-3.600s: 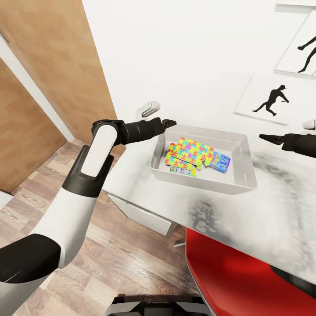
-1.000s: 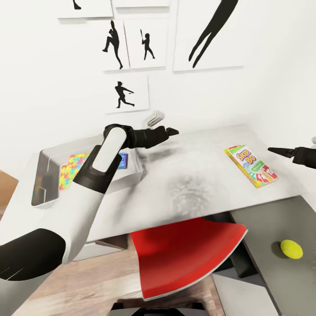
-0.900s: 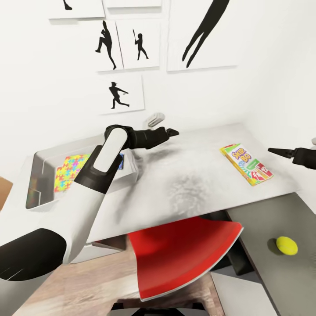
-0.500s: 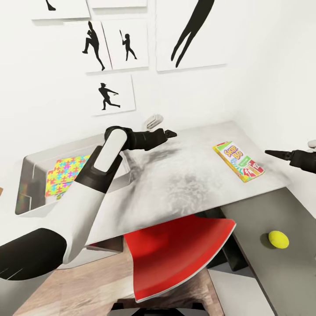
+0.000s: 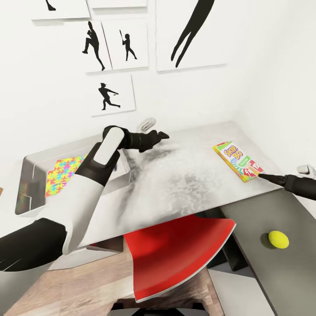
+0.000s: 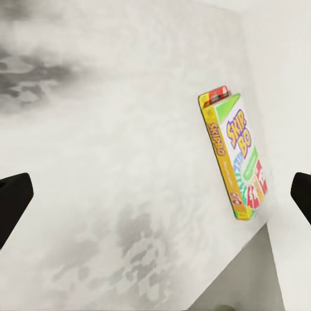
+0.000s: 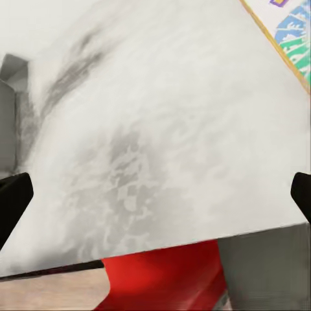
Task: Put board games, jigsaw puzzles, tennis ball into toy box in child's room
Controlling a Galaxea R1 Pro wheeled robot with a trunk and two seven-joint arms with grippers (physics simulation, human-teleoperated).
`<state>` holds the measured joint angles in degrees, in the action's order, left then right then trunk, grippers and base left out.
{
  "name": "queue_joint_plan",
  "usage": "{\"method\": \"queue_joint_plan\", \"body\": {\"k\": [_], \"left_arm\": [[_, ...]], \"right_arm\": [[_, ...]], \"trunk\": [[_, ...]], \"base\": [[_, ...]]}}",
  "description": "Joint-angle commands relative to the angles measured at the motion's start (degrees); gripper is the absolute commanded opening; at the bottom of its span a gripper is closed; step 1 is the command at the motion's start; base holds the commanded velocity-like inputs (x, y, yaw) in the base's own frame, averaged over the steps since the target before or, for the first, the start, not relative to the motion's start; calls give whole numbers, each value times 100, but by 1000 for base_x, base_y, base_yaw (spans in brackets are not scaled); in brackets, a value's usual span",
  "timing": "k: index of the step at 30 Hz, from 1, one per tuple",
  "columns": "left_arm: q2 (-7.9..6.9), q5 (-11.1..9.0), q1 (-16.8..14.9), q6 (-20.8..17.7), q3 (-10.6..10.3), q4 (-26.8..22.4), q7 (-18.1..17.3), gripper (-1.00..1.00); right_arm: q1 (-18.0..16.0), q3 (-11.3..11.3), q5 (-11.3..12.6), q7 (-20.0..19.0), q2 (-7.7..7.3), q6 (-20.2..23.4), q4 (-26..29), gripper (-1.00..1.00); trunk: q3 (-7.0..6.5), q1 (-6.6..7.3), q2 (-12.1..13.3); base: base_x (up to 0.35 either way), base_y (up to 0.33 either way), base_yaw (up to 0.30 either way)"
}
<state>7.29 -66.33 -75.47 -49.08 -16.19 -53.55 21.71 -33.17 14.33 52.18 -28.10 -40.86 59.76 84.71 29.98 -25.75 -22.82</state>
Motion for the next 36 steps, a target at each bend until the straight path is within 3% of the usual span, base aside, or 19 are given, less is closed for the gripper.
{"method": "queue_joint_plan", "body": {"k": [1, 5, 9, 12, 17, 23, 28, 31, 36], "left_arm": [[-6, -63, -174, -4, 8, 284, 57, 100], [-11, -78, -477, -17, 15, 1011, 16, 100], [0, -81, -563, -38, -12, 1281, 7, 100], [26, -33, -578, -3, -44, 1400, 34, 100], [-13, -2, -558, 63, -19, 1454, 53, 100], [-56, 3, -540, 91, 3, 1493, 15, 100], [-211, 25, -728, 176, 11, 1621, -33, 100], [-416, 6, -900, 573, 14, 2003, -77, 100], [-584, -3, -999, 911, 12, 2239, -190, 100]], "right_arm": [[281, 114, 16, -57, -93, 24, 16, 100], [665, 395, 88, -57, -221, 24, 29, 100], [888, 503, 94, -59, -263, 24, 75, 100], [1194, 614, 75, -57, -289, 24, 150, 100], [1618, 1031, 65, -63, -262, 24, 181, 100], [1841, 1296, 71, -95, -225, 24, 194, 100], [1898, 1490, 89, -110, -178, 24, 192, 100], [1912, 1576, 96, -115, -121, 24, 194, 100], [1917, 1642, 89, -117, -94, 24, 194, 100]], "trunk": [[8, -3, -10], [8, -3, -10], [8, -3, -10], [6, -3, -10], [-2, -3, -10], [-14, -3, -10], [-25, -3, -10], [-31, -3, -10], [-42, -3, -10]], "base": [[0, 0, -1], [0, 0, 0], [0, 0, -10], [0, 0, -110], [0, 0, -210], [0, 0, -261], [0, 0, -277], [0, 0, -281], [0, 0, -282]]}}
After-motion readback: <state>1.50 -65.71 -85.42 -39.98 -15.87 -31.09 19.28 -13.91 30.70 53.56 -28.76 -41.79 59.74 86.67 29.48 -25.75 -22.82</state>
